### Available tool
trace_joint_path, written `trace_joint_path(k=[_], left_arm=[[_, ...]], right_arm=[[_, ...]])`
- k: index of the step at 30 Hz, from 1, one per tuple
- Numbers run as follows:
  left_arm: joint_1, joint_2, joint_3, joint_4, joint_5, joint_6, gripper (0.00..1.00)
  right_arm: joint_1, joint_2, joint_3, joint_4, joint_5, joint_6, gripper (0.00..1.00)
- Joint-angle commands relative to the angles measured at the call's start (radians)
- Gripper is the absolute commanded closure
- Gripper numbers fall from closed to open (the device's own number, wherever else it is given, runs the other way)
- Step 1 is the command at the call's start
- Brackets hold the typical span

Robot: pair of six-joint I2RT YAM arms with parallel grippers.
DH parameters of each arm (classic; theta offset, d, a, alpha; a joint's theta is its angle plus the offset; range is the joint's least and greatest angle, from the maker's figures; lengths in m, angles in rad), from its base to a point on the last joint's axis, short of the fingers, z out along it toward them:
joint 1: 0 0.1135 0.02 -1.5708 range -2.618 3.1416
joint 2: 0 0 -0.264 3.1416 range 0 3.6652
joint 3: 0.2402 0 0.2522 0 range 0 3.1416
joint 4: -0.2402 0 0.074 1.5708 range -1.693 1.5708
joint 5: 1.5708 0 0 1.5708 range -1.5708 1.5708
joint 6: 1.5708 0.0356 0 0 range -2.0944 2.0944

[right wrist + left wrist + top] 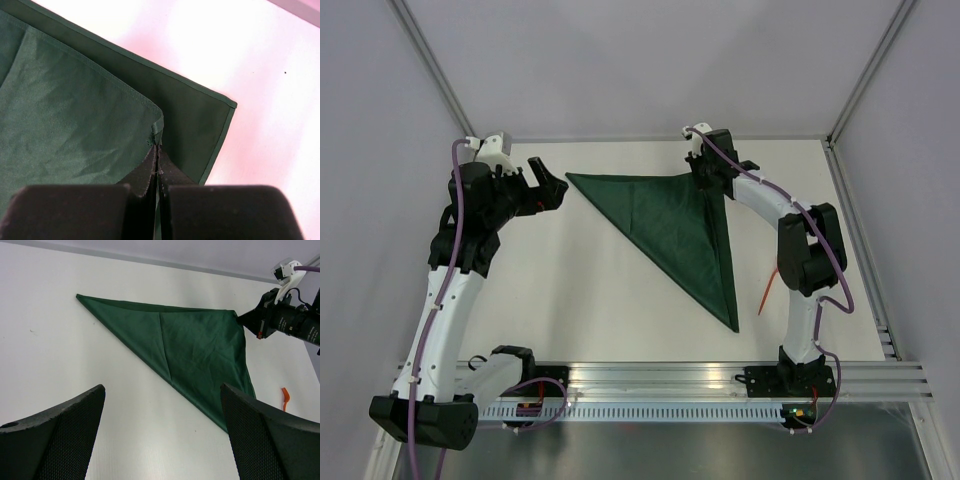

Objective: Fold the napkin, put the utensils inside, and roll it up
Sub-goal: Fold the napkin

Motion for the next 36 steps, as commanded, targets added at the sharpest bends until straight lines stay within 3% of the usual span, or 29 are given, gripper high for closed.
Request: trace_joint_path(k=[1,36], left_arm=[[0.004,0.001,-0.003,0.034,0.019,0.013,0.01],[0.004,0.01,-0.011,0.034,0.021,0.016,0.01]], right_arm=[[-0.012,0.011,0.01,0.034,-0.002,0.014,1.0],[-0.075,0.07,0.042,0.041,0.008,0.014,1.0]])
